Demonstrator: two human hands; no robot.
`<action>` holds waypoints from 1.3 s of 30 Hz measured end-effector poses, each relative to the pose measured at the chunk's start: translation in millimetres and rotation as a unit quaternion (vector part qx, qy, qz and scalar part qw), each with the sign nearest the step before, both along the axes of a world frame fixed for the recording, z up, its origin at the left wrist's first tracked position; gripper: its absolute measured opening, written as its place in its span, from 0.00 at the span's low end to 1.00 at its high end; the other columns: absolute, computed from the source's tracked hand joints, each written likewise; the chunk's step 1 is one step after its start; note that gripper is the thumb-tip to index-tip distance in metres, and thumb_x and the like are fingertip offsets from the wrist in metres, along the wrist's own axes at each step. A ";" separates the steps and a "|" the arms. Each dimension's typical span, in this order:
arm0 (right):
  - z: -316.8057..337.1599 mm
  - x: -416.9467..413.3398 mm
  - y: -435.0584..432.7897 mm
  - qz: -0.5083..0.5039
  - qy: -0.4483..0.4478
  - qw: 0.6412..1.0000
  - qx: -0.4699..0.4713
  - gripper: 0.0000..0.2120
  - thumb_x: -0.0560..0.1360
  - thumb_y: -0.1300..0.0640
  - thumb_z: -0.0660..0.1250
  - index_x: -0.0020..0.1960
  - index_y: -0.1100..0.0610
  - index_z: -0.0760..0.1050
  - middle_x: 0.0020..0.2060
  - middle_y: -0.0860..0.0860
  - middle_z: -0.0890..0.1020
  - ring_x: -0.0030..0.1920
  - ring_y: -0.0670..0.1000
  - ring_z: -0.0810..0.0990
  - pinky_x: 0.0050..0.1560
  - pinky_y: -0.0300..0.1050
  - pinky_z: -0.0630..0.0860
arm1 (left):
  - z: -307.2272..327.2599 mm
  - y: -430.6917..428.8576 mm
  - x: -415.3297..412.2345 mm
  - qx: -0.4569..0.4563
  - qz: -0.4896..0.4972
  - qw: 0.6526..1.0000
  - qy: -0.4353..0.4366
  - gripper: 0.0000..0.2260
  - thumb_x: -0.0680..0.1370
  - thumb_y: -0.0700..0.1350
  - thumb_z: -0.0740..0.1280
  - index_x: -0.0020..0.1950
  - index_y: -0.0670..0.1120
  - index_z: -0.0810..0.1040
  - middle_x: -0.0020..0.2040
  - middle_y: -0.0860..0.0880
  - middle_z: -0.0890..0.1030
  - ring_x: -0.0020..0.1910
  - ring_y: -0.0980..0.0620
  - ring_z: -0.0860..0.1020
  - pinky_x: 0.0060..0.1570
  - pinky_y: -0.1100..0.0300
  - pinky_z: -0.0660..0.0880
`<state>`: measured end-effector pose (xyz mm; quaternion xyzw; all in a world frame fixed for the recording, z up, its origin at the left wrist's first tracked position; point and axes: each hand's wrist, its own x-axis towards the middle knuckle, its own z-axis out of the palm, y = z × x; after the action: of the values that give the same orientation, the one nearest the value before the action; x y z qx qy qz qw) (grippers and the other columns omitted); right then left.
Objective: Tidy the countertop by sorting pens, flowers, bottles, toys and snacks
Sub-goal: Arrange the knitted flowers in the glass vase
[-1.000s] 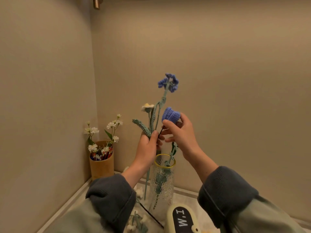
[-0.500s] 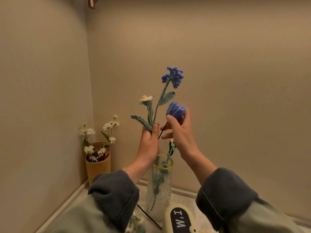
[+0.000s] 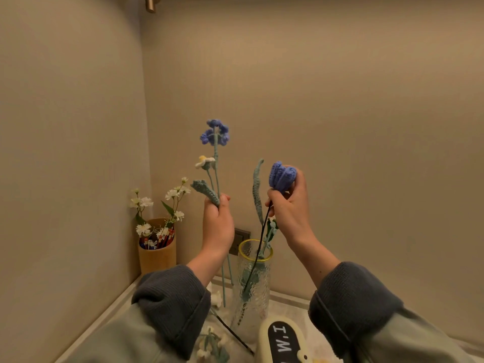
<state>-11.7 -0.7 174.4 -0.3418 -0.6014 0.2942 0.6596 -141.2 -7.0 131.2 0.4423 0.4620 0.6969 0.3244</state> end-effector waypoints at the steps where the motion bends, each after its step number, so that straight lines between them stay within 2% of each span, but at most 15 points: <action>1: 3.8 0.7 -0.6 -0.012 0.012 1.000 0.014 0.19 0.74 0.72 0.61 0.55 0.49 0.67 0.41 0.55 0.73 0.35 0.54 0.75 0.31 0.42 0.73 | 1.7 -2.0 -0.7 0.011 0.000 1.000 -0.005 0.08 0.81 0.54 0.55 0.51 0.53 0.71 0.41 0.40 0.72 0.37 0.38 0.72 0.41 0.41 0.74; 3: 13.3 1.8 -1.1 -0.030 0.036 0.998 0.043 0.21 0.75 0.71 0.61 0.54 0.46 0.67 0.43 0.56 0.73 0.36 0.54 0.75 0.32 0.41 0.75 | 6.3 -5.8 0.2 0.041 -0.015 0.998 -0.033 0.08 0.83 0.50 0.54 0.50 0.50 0.70 0.35 0.50 0.67 0.28 0.53 0.65 0.26 0.57 0.65; 4: 17.3 1.9 0.2 -0.037 0.041 0.997 0.056 0.21 0.75 0.71 0.61 0.55 0.45 0.67 0.44 0.56 0.73 0.37 0.55 0.75 0.34 0.43 0.76 | 8.9 -7.2 1.8 0.054 -0.022 0.997 -0.041 0.08 0.84 0.48 0.53 0.50 0.49 0.70 0.33 0.51 0.66 0.27 0.55 0.62 0.25 0.61 0.61; 7: 25.5 0.6 4.4 -0.072 0.023 0.993 0.090 0.22 0.74 0.64 0.63 0.58 0.40 0.66 0.48 0.56 0.75 0.41 0.62 0.77 0.41 0.57 0.79 | 17.5 -10.9 6.5 0.086 -0.036 0.994 -0.048 0.08 0.84 0.46 0.53 0.50 0.48 0.70 0.31 0.52 0.64 0.26 0.57 0.61 0.24 0.64 0.58; 9: 27.1 -0.3 6.9 -0.092 0.005 0.989 0.113 0.23 0.73 0.61 0.63 0.58 0.37 0.66 0.51 0.54 0.75 0.45 0.63 0.78 0.44 0.63 0.78 | 21.1 -9.7 7.9 0.088 -0.050 0.993 -0.057 0.08 0.84 0.46 0.53 0.50 0.48 0.70 0.31 0.52 0.64 0.26 0.57 0.60 0.25 0.63 0.58; 12: 26.1 -1.2 13.2 -0.095 -0.007 0.985 0.146 0.22 0.74 0.65 0.63 0.63 0.45 0.67 0.52 0.45 0.74 0.46 0.59 0.76 0.45 0.64 0.78 | 23.2 -6.3 8.3 0.106 -0.062 0.990 -0.062 0.09 0.84 0.45 0.53 0.49 0.47 0.70 0.30 0.51 0.64 0.26 0.56 0.60 0.26 0.62 0.57; 16: 15.6 -4.6 22.1 -0.098 -0.051 0.982 0.152 0.21 0.74 0.66 0.64 0.61 0.47 0.67 0.50 0.45 0.74 0.45 0.53 0.76 0.48 0.59 0.78 | 23.4 0.8 8.3 0.124 -0.071 0.988 -0.064 0.09 0.84 0.43 0.52 0.48 0.47 0.70 0.29 0.52 0.65 0.26 0.55 0.61 0.27 0.61 0.57; 18: 1.2 -7.0 27.9 -0.105 -0.092 0.982 0.126 0.19 0.74 0.67 0.65 0.60 0.51 0.67 0.46 0.42 0.73 0.40 0.49 0.75 0.44 0.54 0.76 | 22.4 3.4 7.7 0.131 -0.078 0.986 -0.065 0.09 0.84 0.43 0.52 0.48 0.47 0.70 0.29 0.52 0.66 0.26 0.55 0.61 0.27 0.60 0.57; 20: -18.1 -8.4 34.1 -0.110 -0.130 0.983 0.070 0.18 0.74 0.66 0.66 0.60 0.52 0.67 0.44 0.41 0.73 0.39 0.49 0.75 0.43 0.55 0.76 | 19.6 5.4 6.8 0.132 -0.084 0.986 -0.062 0.09 0.84 0.43 0.52 0.48 0.46 0.70 0.29 0.52 0.66 0.25 0.55 0.61 0.26 0.61 0.57; 23: -47.6 -8.7 41.6 -0.092 -0.170 0.981 -0.010 0.20 0.71 0.65 0.68 0.57 0.48 0.67 0.44 0.43 0.74 0.41 0.53 0.78 0.43 0.61 0.78 | 12.5 7.4 4.2 0.129 -0.092 0.986 -0.057 0.09 0.84 0.43 0.52 0.48 0.46 0.70 0.29 0.53 0.67 0.25 0.55 0.62 0.26 0.61 0.58; 27: -70.9 -9.3 43.2 -0.070 -0.219 0.972 -0.055 0.21 0.69 0.65 0.70 0.52 0.45 0.67 0.42 0.45 0.76 0.40 0.53 0.79 0.41 0.59 0.79 | 0.4 10.3 -0.8 0.111 -0.086 0.989 -0.054 0.09 0.84 0.43 0.52 0.48 0.45 0.69 0.30 0.51 0.67 0.25 0.56 0.62 0.25 0.63 0.60; 31: -80.8 -6.6 41.7 -0.070 -0.281 0.955 -0.055 0.17 0.69 0.60 0.73 0.53 0.48 0.71 0.44 0.45 0.77 0.42 0.47 0.77 0.40 0.44 0.74 | -9.0 11.0 -3.0 0.097 -0.087 0.990 -0.054 0.09 0.84 0.42 0.52 0.49 0.44 0.69 0.30 0.50 0.66 0.25 0.56 0.63 0.25 0.64 0.61; 33: -83.7 -5.7 41.9 -0.075 -0.299 0.950 -0.054 0.17 0.68 0.57 0.73 0.53 0.48 0.72 0.45 0.45 0.78 0.43 0.47 0.76 0.40 0.43 0.71 | -13.3 11.4 -2.9 0.092 -0.091 0.990 -0.055 0.09 0.84 0.42 0.52 0.48 0.44 0.69 0.30 0.50 0.66 0.25 0.56 0.62 0.25 0.64 0.60; 36: -85.9 -3.5 44.7 -0.094 -0.332 0.937 -0.053 0.18 0.66 0.55 0.74 0.54 0.49 0.74 0.46 0.46 0.79 0.46 0.49 0.77 0.43 0.45 0.73 | -18.0 11.9 -3.2 0.079 -0.094 0.991 -0.050 0.09 0.84 0.43 0.52 0.48 0.44 0.69 0.30 0.50 0.66 0.25 0.55 0.62 0.25 0.64 0.60; 39: -84.0 0.4 42.6 -0.103 -0.325 0.938 -0.061 0.29 0.66 0.52 0.76 0.64 0.49 0.72 0.54 0.47 0.75 0.53 0.47 0.75 0.51 0.41 0.73 | -21.2 10.5 -3.9 0.064 -0.107 0.991 -0.050 0.09 0.84 0.43 0.52 0.48 0.44 0.69 0.30 0.50 0.66 0.26 0.55 0.62 0.25 0.64 0.60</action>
<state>-11.3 41.9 90.4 -0.5184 -0.7252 0.1343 0.4328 -145.1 3.5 110.0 0.4737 0.3503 0.7073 0.3905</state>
